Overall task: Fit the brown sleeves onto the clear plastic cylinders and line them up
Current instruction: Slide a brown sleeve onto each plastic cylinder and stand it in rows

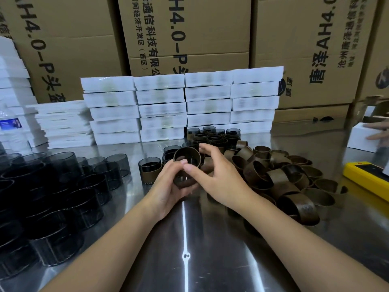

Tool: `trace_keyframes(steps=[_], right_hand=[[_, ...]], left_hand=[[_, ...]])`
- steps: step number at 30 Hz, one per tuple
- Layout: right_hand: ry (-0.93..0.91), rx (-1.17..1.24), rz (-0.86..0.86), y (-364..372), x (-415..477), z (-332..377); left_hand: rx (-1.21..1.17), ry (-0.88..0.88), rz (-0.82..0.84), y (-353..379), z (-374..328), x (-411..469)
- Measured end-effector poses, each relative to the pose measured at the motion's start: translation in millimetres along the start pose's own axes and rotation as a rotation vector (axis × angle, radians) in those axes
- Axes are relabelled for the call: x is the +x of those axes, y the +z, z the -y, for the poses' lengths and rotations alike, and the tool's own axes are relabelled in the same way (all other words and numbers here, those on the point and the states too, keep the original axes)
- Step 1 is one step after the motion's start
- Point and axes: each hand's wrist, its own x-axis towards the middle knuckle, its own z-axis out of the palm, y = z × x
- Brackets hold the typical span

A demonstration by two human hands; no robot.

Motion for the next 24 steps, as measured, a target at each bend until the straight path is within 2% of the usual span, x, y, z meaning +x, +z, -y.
trace_keyframes(steps=[7, 12, 20, 24], right_hand=[[0.204, 0.275, 0.039, 2, 5, -3], [0.282, 0.337, -0.015, -1, 9, -4], [0.306, 0.532, -0.079, -6, 12, -8], [0.319, 0.603, -0.049, -8, 13, -8]], left_hand=[[0.059, 0.096, -0.012, -8, 0, 3], [0.137, 0.116, -0.007, -8, -4, 2], [0.104, 0.116, -0.038, -4, -8, -1], [0.051, 0.024, -0.001, 0, -8, -4]])
